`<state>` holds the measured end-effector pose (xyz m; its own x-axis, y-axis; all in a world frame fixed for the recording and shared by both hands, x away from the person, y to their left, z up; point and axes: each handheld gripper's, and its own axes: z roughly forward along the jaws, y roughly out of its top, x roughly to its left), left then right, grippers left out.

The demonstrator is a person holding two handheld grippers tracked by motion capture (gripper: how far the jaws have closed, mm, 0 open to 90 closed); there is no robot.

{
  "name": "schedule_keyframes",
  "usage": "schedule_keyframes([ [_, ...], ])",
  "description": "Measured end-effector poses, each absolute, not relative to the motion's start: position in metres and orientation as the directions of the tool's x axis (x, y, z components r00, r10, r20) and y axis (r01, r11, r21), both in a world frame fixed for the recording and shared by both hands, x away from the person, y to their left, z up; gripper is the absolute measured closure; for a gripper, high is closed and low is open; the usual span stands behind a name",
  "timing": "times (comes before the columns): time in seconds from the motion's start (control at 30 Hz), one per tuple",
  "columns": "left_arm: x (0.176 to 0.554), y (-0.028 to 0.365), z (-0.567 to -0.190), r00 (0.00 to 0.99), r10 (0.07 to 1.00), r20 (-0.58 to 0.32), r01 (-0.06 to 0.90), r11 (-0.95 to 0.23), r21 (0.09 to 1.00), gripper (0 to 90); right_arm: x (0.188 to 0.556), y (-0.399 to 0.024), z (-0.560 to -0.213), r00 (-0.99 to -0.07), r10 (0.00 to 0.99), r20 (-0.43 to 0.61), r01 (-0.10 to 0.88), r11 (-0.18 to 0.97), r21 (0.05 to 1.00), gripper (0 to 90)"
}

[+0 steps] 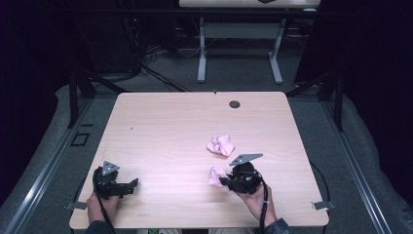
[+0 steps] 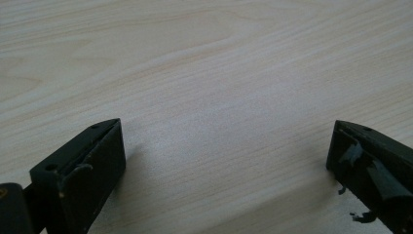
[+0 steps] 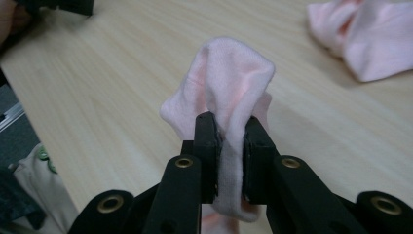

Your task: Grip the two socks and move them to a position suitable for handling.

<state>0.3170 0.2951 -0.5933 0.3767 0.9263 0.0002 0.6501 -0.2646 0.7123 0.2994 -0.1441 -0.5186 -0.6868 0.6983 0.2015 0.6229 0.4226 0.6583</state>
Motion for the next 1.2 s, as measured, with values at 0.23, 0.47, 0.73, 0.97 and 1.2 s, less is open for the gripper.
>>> schedule_keyframes([
  [0.23, 0.317, 0.295, -0.593, 0.377, 0.926, 0.000, 0.650, -0.264, 0.712, 0.7, 0.286, -0.124, -0.539, -0.727, 0.649, 0.223, 0.619, 0.481, 0.621, 79.1],
  [0.47, 0.317, 0.295, -0.593, 0.376, 0.927, 0.000, 0.650, -0.264, 0.713, 0.7, 0.278, -0.112, -0.557, -0.732, 0.646, 0.216, 0.627, 0.514, 0.585, 50.5],
  [0.73, 0.318, 0.295, -0.593, 0.377, 0.926, 0.001, 0.650, -0.266, 0.712, 0.6, 0.289, -0.128, -0.538, -0.711, 0.668, 0.222, 0.627, 0.458, 0.630, 16.3],
  [0.97, 0.318, 0.295, -0.593, 0.375, 0.927, 0.001, 0.651, -0.263, 0.712, 0.6, 0.321, -0.140, -0.510, -0.673, 0.724, 0.153, 0.601, 0.413, 0.685, 11.9],
  [1.2, 0.318, 0.295, -0.593, 0.377, 0.926, 0.001, 0.651, -0.265, 0.712, 0.6, 0.392, -0.144, -0.512, -0.590, 0.798, 0.121, 0.648, 0.379, 0.660, 14.2],
])
